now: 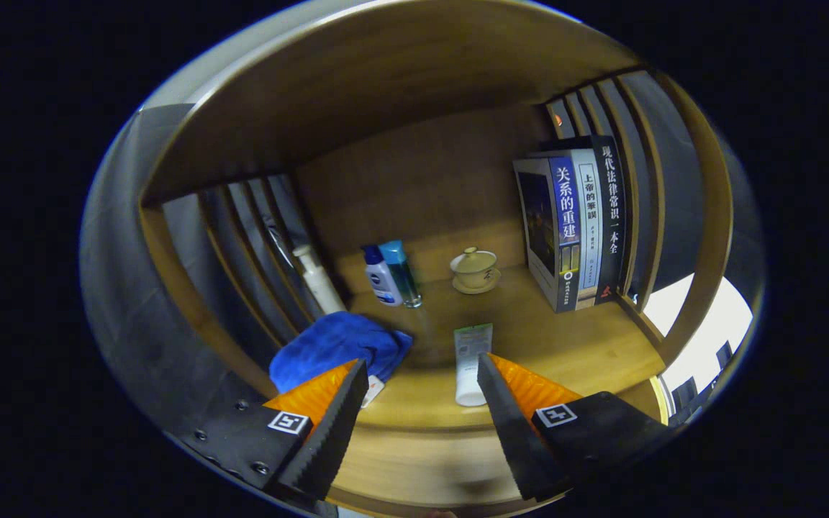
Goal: Pull open the drawer, take out the items inside it, and place them on the countertop above the cabinet.
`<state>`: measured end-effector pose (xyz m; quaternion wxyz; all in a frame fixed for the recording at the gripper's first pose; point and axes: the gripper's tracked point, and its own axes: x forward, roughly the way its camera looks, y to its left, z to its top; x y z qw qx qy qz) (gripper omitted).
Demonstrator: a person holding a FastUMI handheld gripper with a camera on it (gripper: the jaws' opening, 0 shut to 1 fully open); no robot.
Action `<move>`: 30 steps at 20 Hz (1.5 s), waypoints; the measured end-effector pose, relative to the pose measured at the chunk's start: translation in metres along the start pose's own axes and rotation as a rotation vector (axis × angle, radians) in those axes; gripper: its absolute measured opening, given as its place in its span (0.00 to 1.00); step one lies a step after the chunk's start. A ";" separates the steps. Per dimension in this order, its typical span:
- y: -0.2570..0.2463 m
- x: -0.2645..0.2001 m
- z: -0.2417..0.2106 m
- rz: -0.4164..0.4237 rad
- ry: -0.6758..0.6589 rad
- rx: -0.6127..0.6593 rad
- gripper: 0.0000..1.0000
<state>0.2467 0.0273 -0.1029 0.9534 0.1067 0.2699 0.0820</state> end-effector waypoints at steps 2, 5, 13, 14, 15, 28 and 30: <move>0.008 -0.022 0.000 0.029 -0.037 -0.035 0.99; 0.015 -0.057 -0.003 0.039 -0.103 -0.095 0.98; 0.041 -0.123 -0.027 0.064 -0.229 -0.102 0.98; 0.041 -0.128 -0.031 0.056 -0.246 -0.112 0.98; 0.039 -0.132 -0.036 0.043 -0.263 -0.124 0.98; 0.031 -0.144 -0.128 -0.042 -0.364 -0.192 0.98; 0.031 -0.140 -0.145 -0.037 -0.356 -0.187 0.98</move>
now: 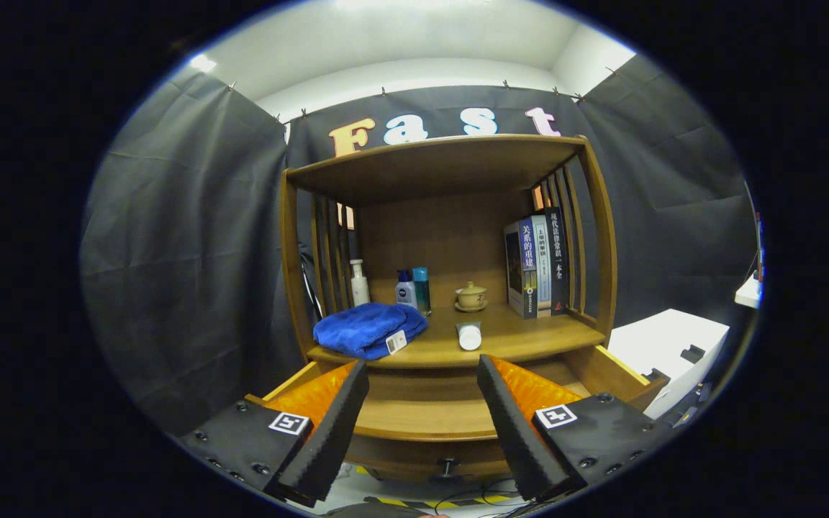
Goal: Pull open the drawer, take out the items inside it, and place them on the countertop above the cabinet.
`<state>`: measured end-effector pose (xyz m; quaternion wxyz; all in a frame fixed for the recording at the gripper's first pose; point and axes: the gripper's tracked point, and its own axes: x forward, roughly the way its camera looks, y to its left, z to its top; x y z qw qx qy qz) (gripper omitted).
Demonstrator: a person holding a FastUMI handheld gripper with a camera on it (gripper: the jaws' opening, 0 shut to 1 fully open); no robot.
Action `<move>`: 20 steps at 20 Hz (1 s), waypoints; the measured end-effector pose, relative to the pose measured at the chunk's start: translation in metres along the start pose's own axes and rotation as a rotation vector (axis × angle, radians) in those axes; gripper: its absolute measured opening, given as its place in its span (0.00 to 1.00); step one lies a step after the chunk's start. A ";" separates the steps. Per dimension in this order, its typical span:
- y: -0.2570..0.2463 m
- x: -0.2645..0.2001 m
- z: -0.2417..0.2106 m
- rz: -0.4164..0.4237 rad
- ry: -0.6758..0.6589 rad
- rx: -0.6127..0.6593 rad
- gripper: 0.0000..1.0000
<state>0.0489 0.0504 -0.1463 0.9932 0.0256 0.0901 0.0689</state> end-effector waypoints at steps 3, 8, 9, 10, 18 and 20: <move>-0.002 -0.005 -0.026 -0.022 0.030 0.002 0.98; -0.006 -0.010 -0.058 -0.043 0.030 -0.019 0.98; -0.005 -0.010 -0.067 -0.046 0.037 -0.025 0.98; -0.006 -0.010 -0.077 -0.048 0.045 -0.027 0.98; -0.029 0.007 -0.134 -0.119 0.126 -0.023 0.99; -0.029 0.013 -0.137 -0.122 0.126 -0.026 0.99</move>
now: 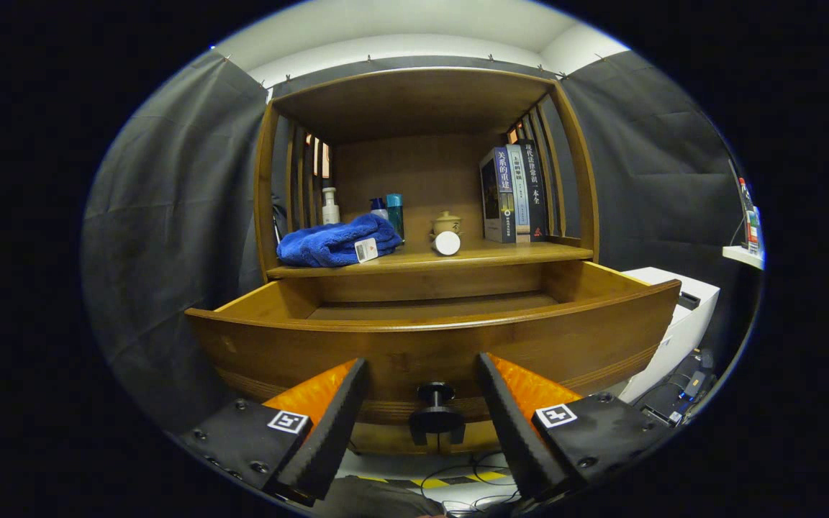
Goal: Pull open the drawer, take out the items inside it, and place them on the countertop above the cabinet.
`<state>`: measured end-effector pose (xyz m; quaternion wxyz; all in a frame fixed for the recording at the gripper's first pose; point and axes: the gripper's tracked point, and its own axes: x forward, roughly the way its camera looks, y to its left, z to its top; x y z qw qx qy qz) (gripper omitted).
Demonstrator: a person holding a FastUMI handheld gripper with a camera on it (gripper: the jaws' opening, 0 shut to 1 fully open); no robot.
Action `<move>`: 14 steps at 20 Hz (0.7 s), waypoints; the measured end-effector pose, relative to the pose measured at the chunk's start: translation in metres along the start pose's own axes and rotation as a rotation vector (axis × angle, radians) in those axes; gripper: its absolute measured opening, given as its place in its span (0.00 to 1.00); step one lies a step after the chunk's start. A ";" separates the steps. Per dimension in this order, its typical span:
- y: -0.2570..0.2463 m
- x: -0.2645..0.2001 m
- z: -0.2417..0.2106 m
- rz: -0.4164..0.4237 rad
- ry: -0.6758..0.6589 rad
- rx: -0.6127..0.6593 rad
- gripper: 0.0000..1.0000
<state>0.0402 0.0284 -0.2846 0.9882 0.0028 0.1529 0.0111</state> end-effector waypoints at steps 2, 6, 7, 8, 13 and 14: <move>-0.003 0.002 0.000 -0.018 -0.020 -0.007 0.98; -0.003 0.001 -0.002 -0.037 -0.019 -0.027 0.97; -0.003 0.001 -0.001 -0.038 -0.019 -0.020 0.97; -0.004 0.002 -0.001 -0.038 -0.018 -0.018 0.96; -0.004 0.007 0.001 -0.043 -0.017 -0.012 0.97; -0.005 0.008 0.001 -0.040 -0.015 -0.012 0.97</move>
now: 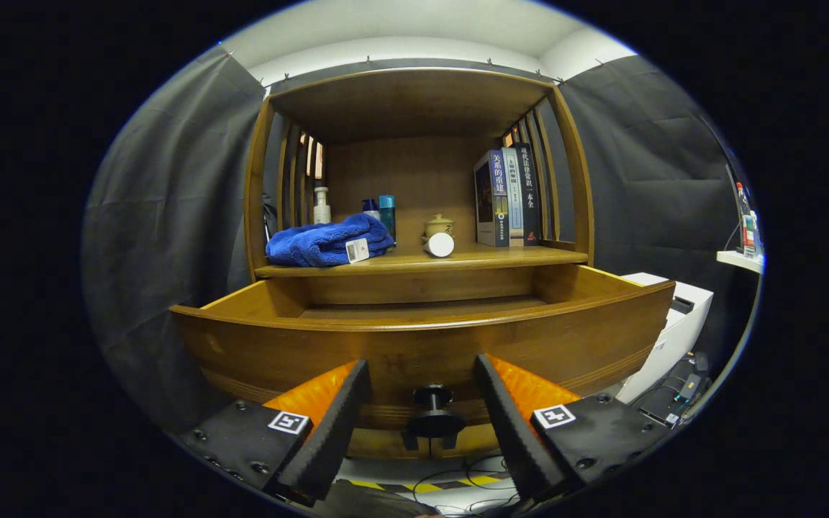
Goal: Pull open the drawer, take out the items inside it, and place them on the countertop above the cabinet.
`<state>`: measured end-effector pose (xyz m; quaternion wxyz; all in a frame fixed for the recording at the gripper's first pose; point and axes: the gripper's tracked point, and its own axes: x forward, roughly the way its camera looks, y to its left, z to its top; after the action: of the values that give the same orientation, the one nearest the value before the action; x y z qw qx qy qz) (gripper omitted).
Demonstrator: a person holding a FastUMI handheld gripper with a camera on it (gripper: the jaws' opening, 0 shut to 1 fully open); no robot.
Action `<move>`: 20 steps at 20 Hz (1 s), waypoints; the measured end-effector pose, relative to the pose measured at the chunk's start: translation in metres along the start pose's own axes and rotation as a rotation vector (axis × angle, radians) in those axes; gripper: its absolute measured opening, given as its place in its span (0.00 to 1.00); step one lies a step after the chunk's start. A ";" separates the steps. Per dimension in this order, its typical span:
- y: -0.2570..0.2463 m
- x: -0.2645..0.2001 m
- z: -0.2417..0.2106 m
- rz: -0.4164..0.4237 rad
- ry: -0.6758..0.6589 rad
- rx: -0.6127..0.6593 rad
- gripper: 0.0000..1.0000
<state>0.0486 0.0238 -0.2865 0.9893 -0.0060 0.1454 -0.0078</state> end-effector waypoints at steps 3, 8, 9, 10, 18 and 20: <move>0.000 0.008 0.003 -0.002 -0.004 -0.001 0.98; 0.000 0.031 0.010 0.001 -0.007 -0.007 0.98; 0.000 0.034 0.013 0.001 -0.015 -0.007 0.98; 0.000 0.041 0.013 -0.001 -0.010 -0.006 0.98; 0.000 0.097 0.022 -0.010 0.011 -0.008 0.98; 0.001 0.110 0.024 -0.014 0.015 0.000 0.98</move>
<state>0.1608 0.0233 -0.2949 0.9881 -0.0069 0.1529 -0.0149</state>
